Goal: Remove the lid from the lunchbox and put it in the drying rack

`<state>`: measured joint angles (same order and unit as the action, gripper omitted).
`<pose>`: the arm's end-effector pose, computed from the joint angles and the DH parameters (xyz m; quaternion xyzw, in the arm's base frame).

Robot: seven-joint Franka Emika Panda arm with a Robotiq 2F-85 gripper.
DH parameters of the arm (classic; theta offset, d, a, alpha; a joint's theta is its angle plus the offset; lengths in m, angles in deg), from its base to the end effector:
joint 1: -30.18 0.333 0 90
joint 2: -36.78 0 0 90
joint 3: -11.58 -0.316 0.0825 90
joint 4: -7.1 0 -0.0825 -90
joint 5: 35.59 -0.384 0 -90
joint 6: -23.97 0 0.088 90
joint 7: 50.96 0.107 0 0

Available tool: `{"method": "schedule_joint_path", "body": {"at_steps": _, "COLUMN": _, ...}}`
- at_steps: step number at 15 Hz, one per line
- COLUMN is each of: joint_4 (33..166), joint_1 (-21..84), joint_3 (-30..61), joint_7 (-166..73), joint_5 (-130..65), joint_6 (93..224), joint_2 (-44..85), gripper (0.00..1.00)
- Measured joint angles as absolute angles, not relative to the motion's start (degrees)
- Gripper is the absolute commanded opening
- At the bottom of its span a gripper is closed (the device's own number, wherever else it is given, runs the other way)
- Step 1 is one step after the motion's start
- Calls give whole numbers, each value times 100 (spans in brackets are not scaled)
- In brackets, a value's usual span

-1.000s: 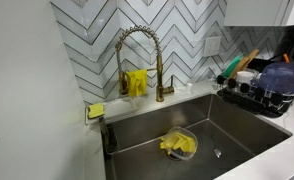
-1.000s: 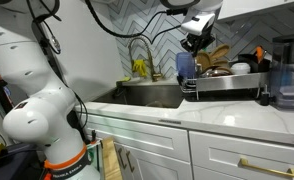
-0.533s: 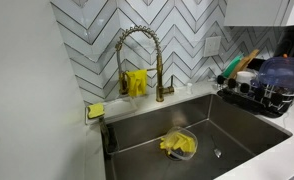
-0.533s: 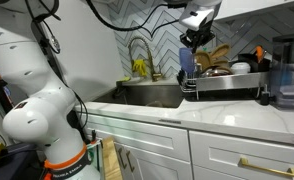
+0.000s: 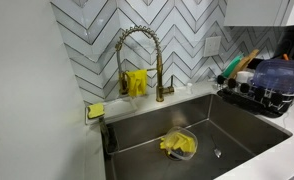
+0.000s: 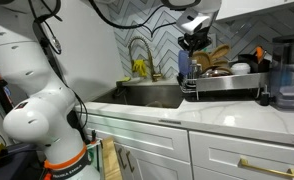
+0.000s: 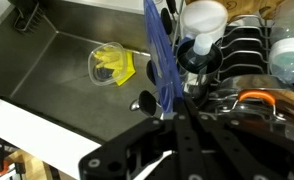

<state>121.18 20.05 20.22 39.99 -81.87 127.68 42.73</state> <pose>0.5180 -0.1153 0.5260 -0.4394 0.8108 0.2567 0.2893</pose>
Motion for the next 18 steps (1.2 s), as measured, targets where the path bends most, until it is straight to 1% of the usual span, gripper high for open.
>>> {"method": "schedule_joint_path", "body": {"at_steps": 14, "joint_4": 12347, "joint_1": 2097, "joint_3": 1838, "joint_7": 4583, "joint_5": -8093, "joint_6": 13297, "joint_2": 4231, "gripper": 1}}
{"method": "schedule_joint_path", "body": {"at_steps": 15, "joint_4": 12350, "joint_1": 2097, "joint_3": 1838, "joint_7": 4594, "joint_5": -8074, "joint_6": 13302, "joint_2": 4231, "gripper": 28}}
{"method": "schedule_joint_path", "body": {"at_steps": 16, "joint_4": 12355, "joint_1": 2097, "joint_3": 1838, "joint_7": 4597, "joint_5": -8064, "joint_6": 13302, "joint_2": 4231, "gripper": 29}}
{"method": "schedule_joint_path", "body": {"at_steps": 18, "joint_4": 12373, "joint_1": 2104, "joint_3": 1835, "joint_7": 4597, "joint_5": -8031, "joint_6": 13294, "joint_2": 4230, "gripper": 42}}
